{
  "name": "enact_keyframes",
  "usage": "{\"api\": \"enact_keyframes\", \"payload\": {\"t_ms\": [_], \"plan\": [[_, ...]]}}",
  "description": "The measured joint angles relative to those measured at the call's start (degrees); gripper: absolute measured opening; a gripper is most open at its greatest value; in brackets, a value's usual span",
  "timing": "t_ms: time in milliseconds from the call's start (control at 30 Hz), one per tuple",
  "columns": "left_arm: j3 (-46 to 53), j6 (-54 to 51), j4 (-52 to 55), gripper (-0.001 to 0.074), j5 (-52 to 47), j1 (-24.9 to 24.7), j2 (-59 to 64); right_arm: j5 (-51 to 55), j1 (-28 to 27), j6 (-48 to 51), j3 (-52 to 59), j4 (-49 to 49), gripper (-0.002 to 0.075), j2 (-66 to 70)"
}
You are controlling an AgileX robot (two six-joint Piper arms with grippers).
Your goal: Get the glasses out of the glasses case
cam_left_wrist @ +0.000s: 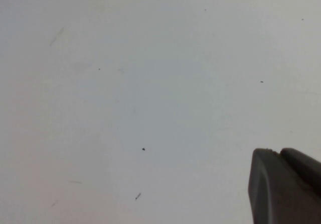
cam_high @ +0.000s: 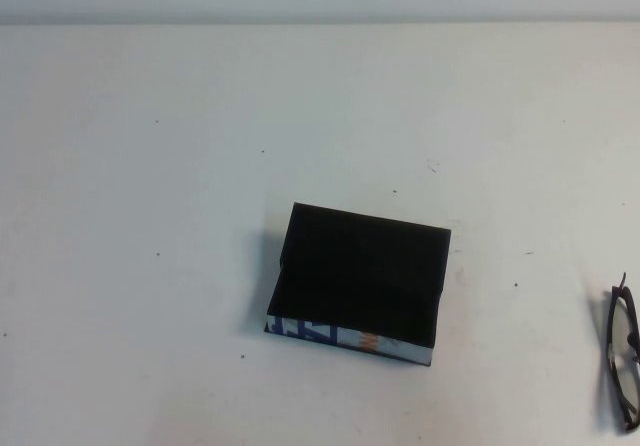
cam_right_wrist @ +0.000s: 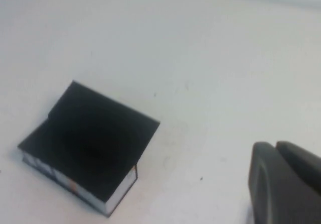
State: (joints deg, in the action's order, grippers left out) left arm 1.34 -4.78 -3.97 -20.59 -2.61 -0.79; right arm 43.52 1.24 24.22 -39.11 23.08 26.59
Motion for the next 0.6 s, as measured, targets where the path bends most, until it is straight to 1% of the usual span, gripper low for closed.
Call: {"api": "enact_keyframes", "payload": {"t_ms": [133,267,433,600], "plan": [[0.0,0.0,0.0,-0.0005,0.0,0.0,0.0,-0.5,0.0,-0.6,-0.1,-1.0,-0.0016,-11.0],[0.0,0.0,0.0,-0.0005,0.0,0.0,0.0,0.2,0.0,-0.9,-0.5,-2.0,-0.0016,-17.8],[0.0,0.0,0.0,-0.0005,0.0,0.0,0.0,3.6,-0.1,-1.0,-0.4,1.5,-0.0016,-21.3],[0.0,0.0,0.0,-0.0005,0.0,0.0,0.0,6.3,-0.1,-1.0,-0.4,4.1,-0.0018,-21.7]]}}
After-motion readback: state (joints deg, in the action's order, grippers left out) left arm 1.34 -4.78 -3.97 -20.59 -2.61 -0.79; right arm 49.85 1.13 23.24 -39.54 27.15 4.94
